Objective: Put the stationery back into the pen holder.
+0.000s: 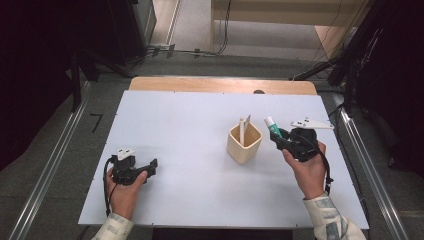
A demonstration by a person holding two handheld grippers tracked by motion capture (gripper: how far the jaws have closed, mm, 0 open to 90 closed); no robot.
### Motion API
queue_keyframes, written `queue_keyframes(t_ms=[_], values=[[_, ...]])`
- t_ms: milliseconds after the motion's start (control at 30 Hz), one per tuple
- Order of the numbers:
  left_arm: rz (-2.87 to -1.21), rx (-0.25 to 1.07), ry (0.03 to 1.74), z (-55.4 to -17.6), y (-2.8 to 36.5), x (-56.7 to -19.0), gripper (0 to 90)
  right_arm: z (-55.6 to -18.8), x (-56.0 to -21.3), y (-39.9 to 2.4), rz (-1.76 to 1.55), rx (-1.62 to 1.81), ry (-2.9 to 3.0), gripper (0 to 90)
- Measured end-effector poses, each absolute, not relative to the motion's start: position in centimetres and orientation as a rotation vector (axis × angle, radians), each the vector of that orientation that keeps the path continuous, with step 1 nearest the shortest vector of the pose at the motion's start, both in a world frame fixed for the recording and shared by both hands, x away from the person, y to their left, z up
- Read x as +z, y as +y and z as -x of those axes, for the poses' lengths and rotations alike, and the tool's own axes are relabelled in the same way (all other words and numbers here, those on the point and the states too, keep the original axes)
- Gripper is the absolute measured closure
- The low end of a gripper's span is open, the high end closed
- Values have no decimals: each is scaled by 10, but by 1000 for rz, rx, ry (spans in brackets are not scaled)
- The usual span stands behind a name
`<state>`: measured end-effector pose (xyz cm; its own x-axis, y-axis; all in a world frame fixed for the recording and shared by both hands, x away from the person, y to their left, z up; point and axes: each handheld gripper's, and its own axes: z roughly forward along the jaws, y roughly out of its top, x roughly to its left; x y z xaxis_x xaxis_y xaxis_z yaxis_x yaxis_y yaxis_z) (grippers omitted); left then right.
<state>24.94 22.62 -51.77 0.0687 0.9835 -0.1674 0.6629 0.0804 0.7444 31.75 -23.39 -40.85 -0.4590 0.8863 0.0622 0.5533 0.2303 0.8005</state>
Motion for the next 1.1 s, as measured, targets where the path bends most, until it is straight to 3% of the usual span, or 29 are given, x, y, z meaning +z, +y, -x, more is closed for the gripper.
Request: queue_keyframes(t_ms=[1100], values=[[-1654, 584, 1665, -249, 228, -518, 187, -338, -400, -183, -1235, 1208, 2168, 638]])
